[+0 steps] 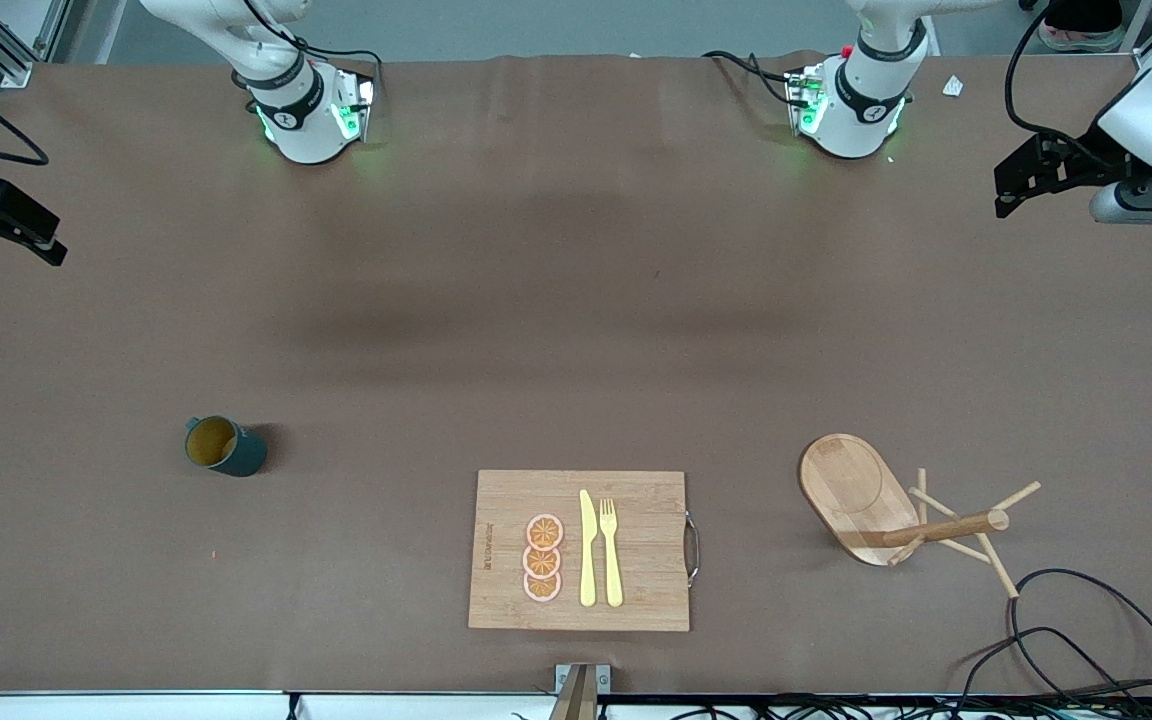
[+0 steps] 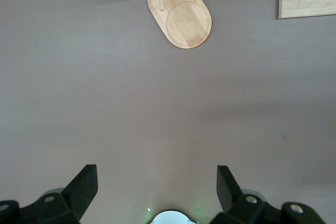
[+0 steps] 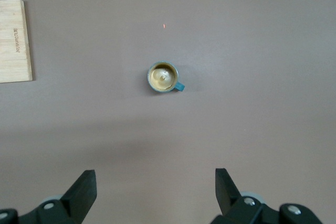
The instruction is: Pass cup and hang on rack
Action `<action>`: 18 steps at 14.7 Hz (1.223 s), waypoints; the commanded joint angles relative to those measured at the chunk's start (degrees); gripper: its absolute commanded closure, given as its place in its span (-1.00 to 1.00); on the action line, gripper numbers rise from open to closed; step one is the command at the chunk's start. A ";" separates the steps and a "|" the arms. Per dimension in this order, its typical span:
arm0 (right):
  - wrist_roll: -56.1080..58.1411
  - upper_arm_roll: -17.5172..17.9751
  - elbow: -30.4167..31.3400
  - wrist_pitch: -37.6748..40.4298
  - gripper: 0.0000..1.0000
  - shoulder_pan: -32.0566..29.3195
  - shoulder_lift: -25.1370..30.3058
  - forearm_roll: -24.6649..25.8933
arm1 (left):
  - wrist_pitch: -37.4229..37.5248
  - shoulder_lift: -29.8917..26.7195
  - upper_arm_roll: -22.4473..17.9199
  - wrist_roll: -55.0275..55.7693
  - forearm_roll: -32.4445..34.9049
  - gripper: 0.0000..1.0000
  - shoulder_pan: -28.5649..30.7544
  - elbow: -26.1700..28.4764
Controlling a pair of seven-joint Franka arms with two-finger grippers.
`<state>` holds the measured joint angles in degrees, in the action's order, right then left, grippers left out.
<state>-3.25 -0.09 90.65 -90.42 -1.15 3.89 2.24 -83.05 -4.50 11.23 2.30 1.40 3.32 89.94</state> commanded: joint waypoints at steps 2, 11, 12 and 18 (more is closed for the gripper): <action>0.00 0.79 1.46 -2.29 -1.00 -0.61 -2.47 -1.97 | 0.35 1.16 0.02 -0.81 -0.87 -1.00 0.37 -1.70; -0.35 1.06 1.46 -13.28 -1.00 1.06 -18.72 -3.38 | 0.26 1.25 0.11 -0.81 -0.96 -1.00 0.19 -1.70; -0.35 0.97 1.46 -14.51 -1.00 0.97 -20.57 -4.95 | 0.26 1.25 0.11 -0.72 -0.96 -1.00 0.19 -1.70; 0.17 0.88 1.37 -26.45 -1.00 0.53 -32.87 -8.39 | 0.26 1.69 0.11 -0.72 -0.52 -1.00 0.20 -1.78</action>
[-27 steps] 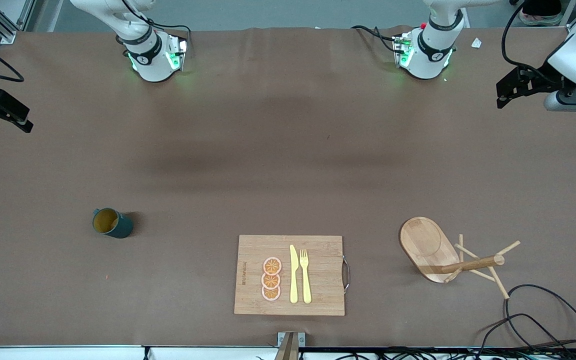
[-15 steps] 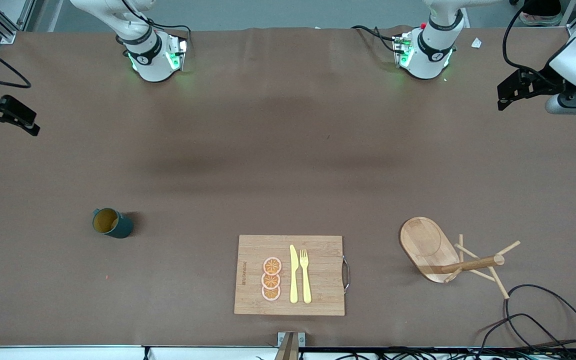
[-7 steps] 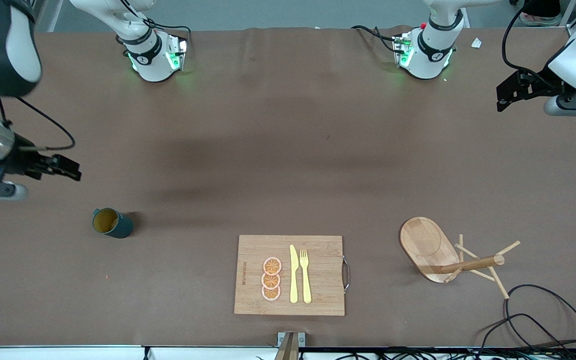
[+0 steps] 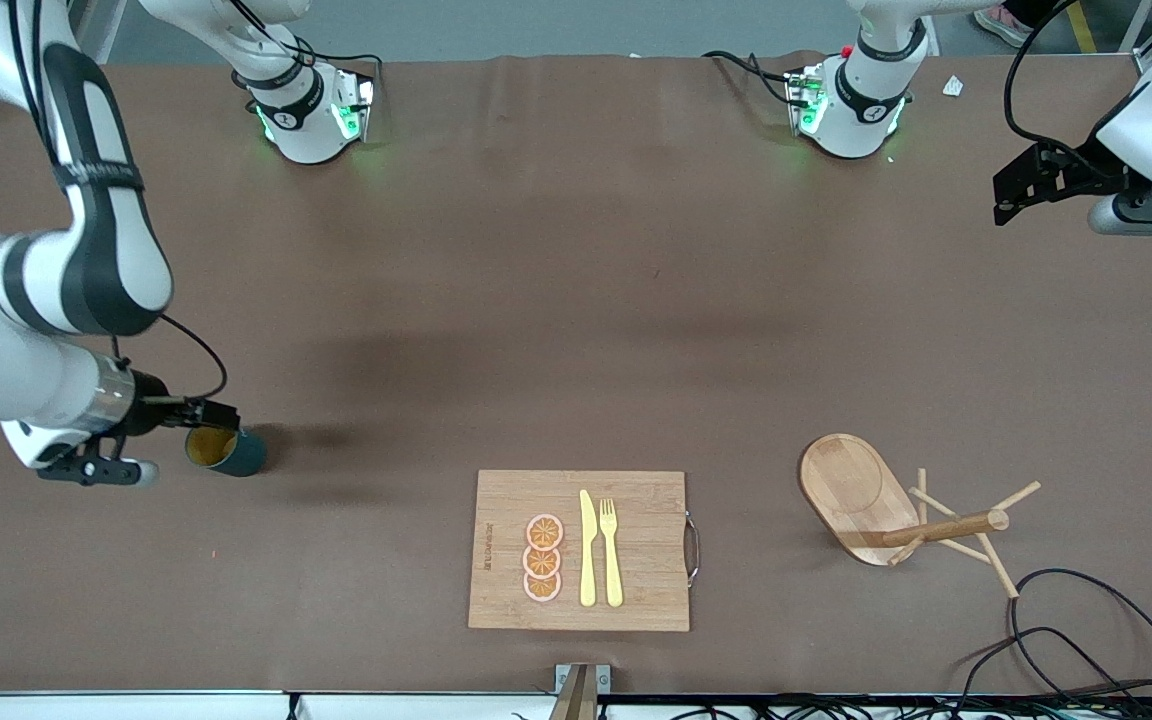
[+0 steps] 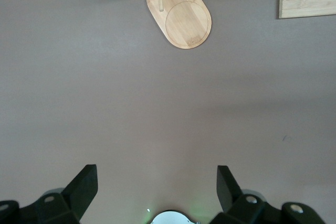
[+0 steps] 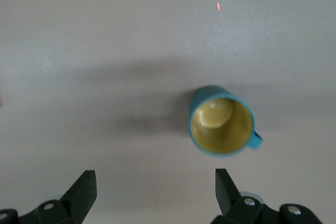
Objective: Pass cup and hang on rack
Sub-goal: 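Reach the right gripper down and grasp the teal mug's rim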
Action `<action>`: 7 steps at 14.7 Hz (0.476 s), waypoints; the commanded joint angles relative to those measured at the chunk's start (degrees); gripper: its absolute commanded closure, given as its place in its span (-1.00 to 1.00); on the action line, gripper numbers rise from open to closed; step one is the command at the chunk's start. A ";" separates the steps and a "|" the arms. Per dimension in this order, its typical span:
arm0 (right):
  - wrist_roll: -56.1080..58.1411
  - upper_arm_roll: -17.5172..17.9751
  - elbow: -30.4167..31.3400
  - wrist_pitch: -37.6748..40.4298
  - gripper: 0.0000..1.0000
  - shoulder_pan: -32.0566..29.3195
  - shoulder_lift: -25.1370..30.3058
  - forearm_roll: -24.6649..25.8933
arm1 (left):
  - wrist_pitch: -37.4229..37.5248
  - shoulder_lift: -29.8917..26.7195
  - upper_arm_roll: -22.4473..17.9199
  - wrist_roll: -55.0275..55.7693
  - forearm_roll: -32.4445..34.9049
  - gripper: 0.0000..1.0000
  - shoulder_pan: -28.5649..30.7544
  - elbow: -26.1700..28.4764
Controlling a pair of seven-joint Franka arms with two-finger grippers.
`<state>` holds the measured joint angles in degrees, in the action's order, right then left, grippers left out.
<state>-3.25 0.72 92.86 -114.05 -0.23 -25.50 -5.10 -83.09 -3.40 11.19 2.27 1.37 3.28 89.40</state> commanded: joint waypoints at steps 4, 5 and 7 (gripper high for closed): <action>0.35 -0.11 -1.11 -7.23 -1.00 -0.64 -8.68 -0.26 | 0.29 0.94 0.15 -0.69 -0.40 -1.00 0.23 -1.25; 0.35 -0.11 -1.11 -7.50 -1.00 -0.64 -9.38 0.08 | 0.29 0.94 0.15 -0.69 -0.49 -1.00 0.23 -1.25; 0.35 -0.11 -1.19 -7.59 -0.89 -0.73 -10.09 1.57 | 0.38 0.94 0.15 -0.69 -0.84 -1.00 0.32 -1.25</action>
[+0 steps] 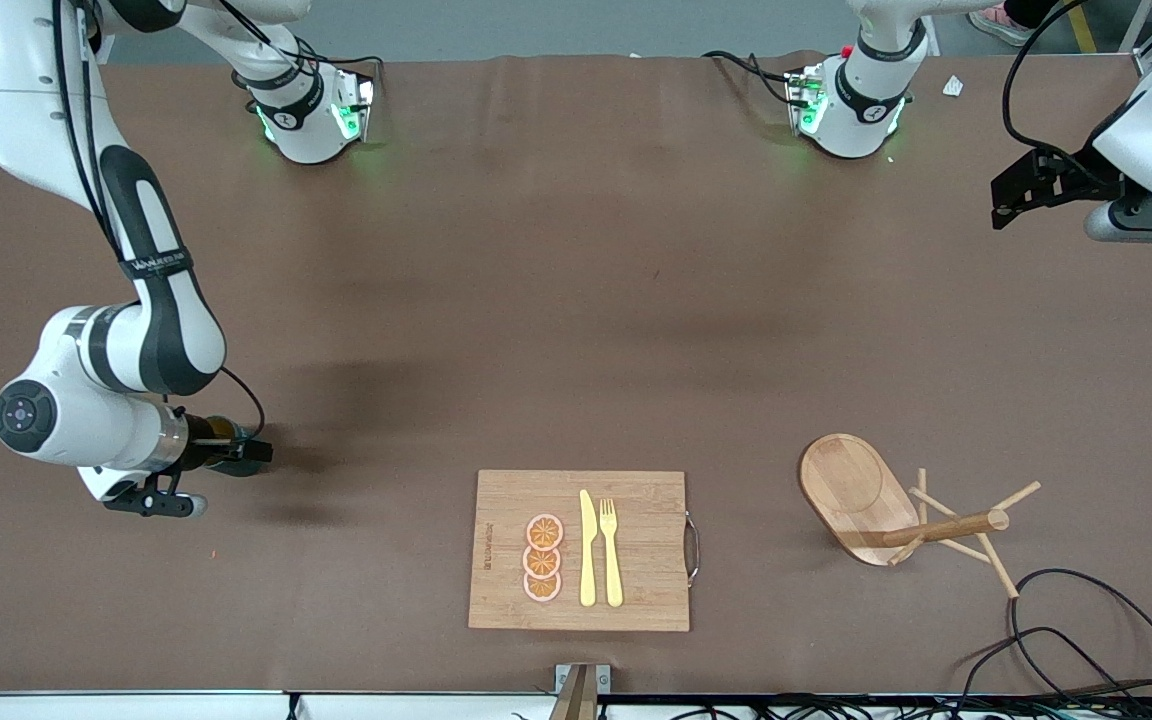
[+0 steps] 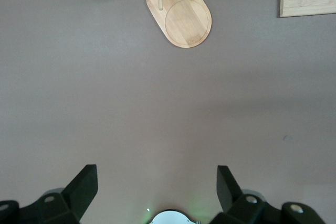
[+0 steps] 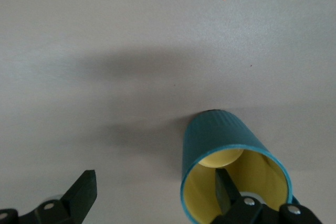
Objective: Pass cup and hang on rack
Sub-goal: 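Reach the right gripper down and grasp the teal mug's rim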
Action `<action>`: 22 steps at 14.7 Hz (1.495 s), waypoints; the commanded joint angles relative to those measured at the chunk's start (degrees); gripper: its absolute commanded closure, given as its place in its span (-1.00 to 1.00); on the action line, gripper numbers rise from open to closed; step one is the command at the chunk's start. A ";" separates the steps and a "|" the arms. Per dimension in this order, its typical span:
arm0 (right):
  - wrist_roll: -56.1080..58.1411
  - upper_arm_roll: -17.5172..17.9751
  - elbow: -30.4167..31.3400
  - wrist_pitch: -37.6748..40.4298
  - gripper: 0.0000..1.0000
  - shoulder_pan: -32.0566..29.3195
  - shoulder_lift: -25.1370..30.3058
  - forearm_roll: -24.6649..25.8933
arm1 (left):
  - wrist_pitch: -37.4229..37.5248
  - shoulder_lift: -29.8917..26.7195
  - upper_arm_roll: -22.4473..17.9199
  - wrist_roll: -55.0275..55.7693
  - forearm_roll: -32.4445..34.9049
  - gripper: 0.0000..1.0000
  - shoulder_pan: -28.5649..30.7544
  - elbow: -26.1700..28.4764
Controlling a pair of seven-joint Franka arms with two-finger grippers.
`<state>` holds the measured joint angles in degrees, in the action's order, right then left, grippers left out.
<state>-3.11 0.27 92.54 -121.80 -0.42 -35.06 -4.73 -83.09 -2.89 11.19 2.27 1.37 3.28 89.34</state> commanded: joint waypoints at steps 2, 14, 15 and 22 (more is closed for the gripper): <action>0.29 0.34 -0.96 0.25 -0.38 -0.98 -1.06 3.14 | 0.29 0.51 0.15 -0.69 -0.84 -1.00 0.33 -1.18; -2.50 0.61 -3.76 3.04 0.99 0.15 -0.37 3.07 | 0.38 0.60 0.24 -0.34 -0.84 -1.00 -0.11 -1.10; -6.00 0.70 -5.51 4.63 0.99 0.94 -0.36 2.98 | 0.38 0.60 0.15 -0.16 -0.84 -1.00 -0.20 -1.10; -32.01 0.96 -15.80 17.99 0.99 13.14 -0.19 0.44 | 0.38 0.60 0.32 -0.07 -0.67 -1.00 -0.38 -1.18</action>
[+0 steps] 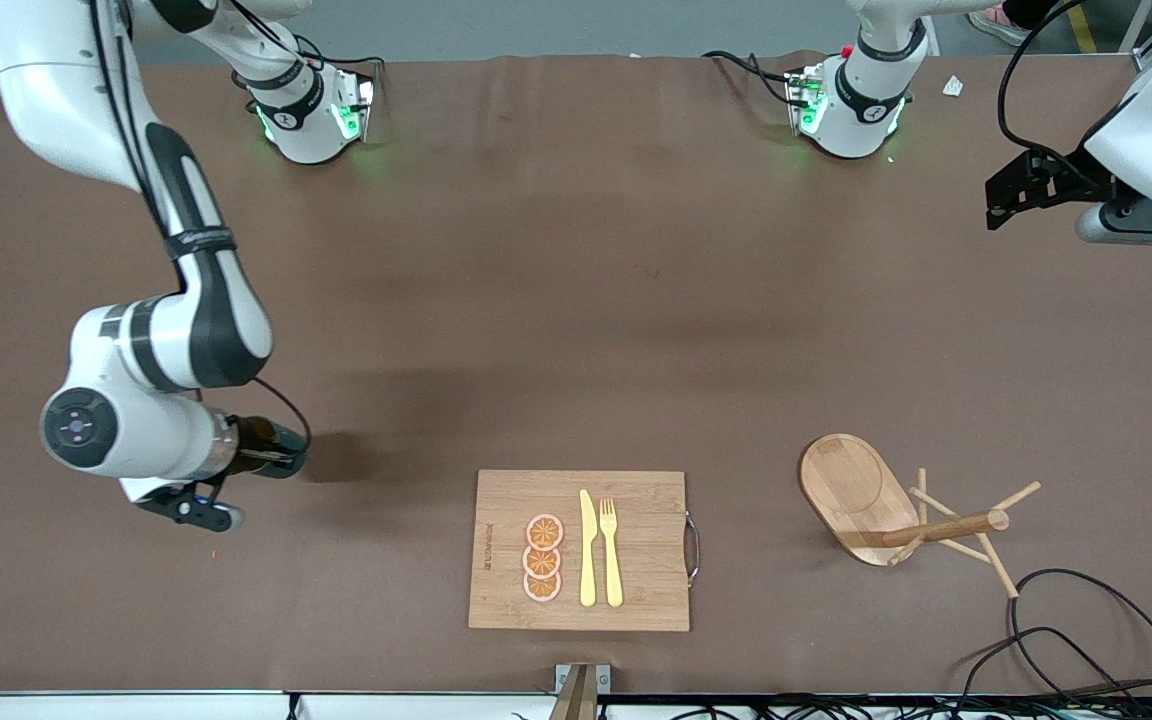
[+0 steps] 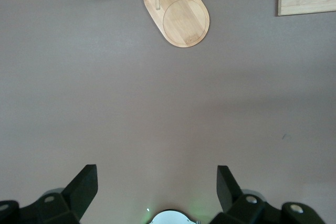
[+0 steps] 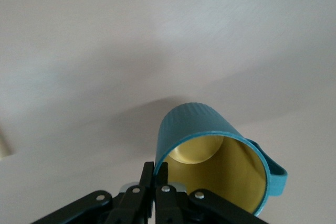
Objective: Pass cup and hang on rack
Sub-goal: 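Lift the teal mug with the right gripper toward the table's middle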
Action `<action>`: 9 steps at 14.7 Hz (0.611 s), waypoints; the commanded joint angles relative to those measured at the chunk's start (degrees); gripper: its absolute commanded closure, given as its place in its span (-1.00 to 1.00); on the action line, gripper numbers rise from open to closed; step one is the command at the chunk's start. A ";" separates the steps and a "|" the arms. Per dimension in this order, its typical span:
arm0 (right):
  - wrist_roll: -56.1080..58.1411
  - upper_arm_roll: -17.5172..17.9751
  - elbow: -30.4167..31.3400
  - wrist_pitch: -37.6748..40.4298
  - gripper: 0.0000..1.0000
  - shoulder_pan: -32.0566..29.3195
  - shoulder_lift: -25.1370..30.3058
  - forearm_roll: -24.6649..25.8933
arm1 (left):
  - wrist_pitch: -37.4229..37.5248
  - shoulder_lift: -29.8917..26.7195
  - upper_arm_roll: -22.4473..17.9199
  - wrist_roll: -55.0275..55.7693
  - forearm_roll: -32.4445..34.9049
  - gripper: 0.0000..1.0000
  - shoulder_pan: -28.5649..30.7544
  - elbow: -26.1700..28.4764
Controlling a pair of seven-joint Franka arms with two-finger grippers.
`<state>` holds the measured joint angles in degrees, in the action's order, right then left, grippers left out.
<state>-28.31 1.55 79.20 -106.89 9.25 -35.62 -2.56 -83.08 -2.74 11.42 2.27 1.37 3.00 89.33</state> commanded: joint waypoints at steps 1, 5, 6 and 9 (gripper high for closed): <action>-9.98 -0.32 -3.69 3.96 0.99 5.76 0.29 -2.53 | 0.38 0.45 0.09 -0.07 -0.66 -1.00 -0.10 -1.09; -20.36 -0.32 -6.42 3.44 0.99 14.37 -0.24 -5.00 | 0.38 0.45 0.18 0.01 -0.66 -1.00 -0.18 -1.09; -22.21 -0.32 -7.56 3.44 0.99 16.39 -0.41 -5.17 | 0.38 0.45 0.27 0.36 -0.58 -1.00 -0.27 -1.09; -26.52 -0.41 -7.92 -0.32 0.99 21.94 -1.20 -8.33 | 0.38 0.45 0.36 0.54 -0.58 -1.00 -0.53 -1.09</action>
<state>-52.30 1.76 72.64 -105.49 28.59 -35.75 -8.25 -83.08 -2.73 11.66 2.34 1.37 2.83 89.33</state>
